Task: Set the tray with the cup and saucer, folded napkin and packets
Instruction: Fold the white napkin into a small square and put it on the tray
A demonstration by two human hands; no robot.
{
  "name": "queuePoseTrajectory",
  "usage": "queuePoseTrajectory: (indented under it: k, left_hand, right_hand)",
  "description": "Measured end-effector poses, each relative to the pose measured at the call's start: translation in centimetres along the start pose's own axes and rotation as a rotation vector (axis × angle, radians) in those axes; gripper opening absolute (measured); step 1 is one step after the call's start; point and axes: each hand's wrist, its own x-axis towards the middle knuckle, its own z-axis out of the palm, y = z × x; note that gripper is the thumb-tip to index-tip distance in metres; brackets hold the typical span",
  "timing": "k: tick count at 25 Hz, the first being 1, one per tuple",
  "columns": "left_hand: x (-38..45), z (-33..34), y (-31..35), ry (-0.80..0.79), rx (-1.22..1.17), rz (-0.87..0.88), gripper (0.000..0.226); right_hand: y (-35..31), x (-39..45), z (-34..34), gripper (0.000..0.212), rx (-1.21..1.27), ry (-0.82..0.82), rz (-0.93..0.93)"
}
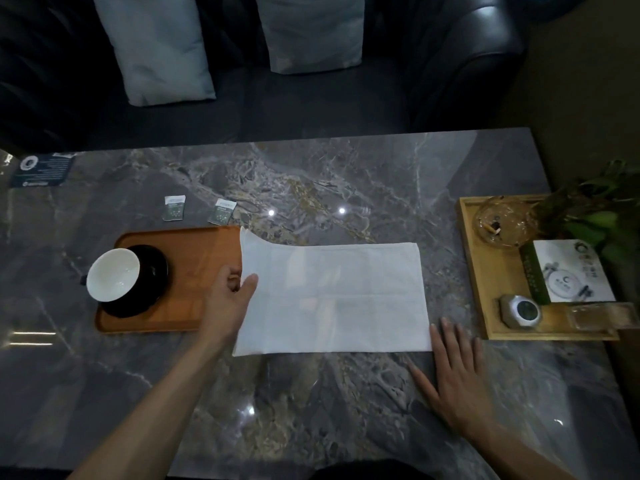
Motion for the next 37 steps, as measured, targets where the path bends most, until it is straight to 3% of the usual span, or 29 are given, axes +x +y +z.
queuePoseTrajectory:
  k: [8, 22, 37]
  left_hand:
    - [-1.9, 7.1, 3.4, -0.07, -0.164, 0.017, 0.016]
    - [-4.6, 19.1, 5.8, -0.206, 0.072, 0.047, 0.023]
    - [-5.2, 25.1, 6.7, -0.362, 0.18, -0.015, 0.023]
  right_hand:
    - [-0.2, -0.5, -0.7, 0.086, -0.031, -0.002, -0.004]
    - [0.6, 0.0, 1.0, 0.087, 0.033, -0.004, 0.006]
    - [0.6, 0.0, 1.5, 0.088, 0.056, 0.079, -0.012]
